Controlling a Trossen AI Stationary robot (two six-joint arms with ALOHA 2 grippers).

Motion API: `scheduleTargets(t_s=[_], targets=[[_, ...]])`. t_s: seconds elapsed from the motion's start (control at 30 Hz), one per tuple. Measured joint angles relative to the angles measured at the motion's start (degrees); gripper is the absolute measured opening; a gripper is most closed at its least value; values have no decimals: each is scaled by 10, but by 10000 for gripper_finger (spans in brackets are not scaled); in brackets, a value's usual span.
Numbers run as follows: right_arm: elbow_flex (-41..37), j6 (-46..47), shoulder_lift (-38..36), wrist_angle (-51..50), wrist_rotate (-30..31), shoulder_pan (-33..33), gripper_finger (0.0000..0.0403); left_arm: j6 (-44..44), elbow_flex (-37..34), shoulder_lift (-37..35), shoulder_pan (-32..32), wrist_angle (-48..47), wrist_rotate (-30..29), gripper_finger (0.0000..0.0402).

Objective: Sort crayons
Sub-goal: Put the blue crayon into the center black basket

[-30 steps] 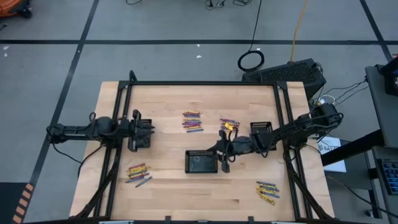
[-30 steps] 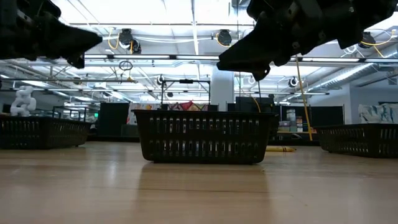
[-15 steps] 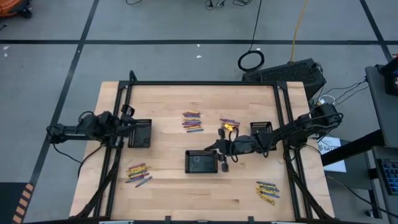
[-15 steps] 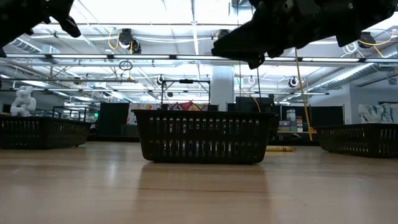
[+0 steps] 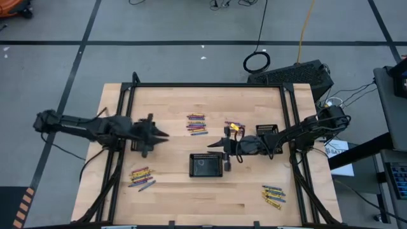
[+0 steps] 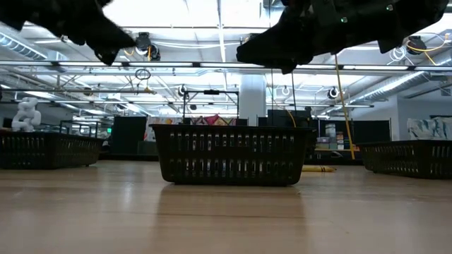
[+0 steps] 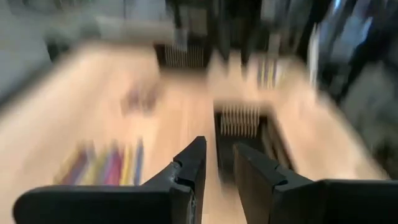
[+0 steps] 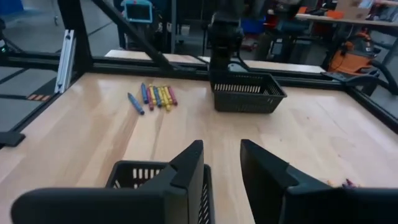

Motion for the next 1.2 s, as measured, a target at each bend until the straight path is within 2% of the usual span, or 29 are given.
scheduleTargets(t_s=[0.1, 0.17, 0.27, 0.37, 0.47, 0.57, 0.73, 0.87, 1.0, 1.1, 1.2], targets=[[0, -2, 0, 12, 0, -6, 91, -19, 68, 87, -20, -121, 1, 83], [0, -5, 0, 13, 0, -9, 91, -26, 90, 133, -28, -148, 14, 83], [0, -6, 0, 14, 0, -13, 91, -25, 94, 187, -36, -127, 30, 83], [0, -6, 0, 17, 0, -15, 91, -28, 94, 234, -35, -59, 24, 83], [0, -1, 0, 21, 0, -15, 91, -18, 107, 270, -33, -64, 43, 88], [0, 8, 0, 22, 0, -15, 91, -3, 136, 293, -41, -123, 79, 109], [0, 9, 0, 23, 0, -15, 91, -30, 184, 321, -77, -224, 118, 171], [0, -8, 0, 37, 0, -17, 91, -126, 200, 338, -139, -250, 141, 214], [0, -41, 0, 62, 0, -24, 91, -273, 204, 354, -218, -254, 145, 225], [0, -63, 0, 79, 0, -30, 91, -392, 204, 360, -273, -257, 125, 226], [0, -76, 0, 86, -2, -35, 91, -491, 204, 360, -327, -257, 75, 226]])
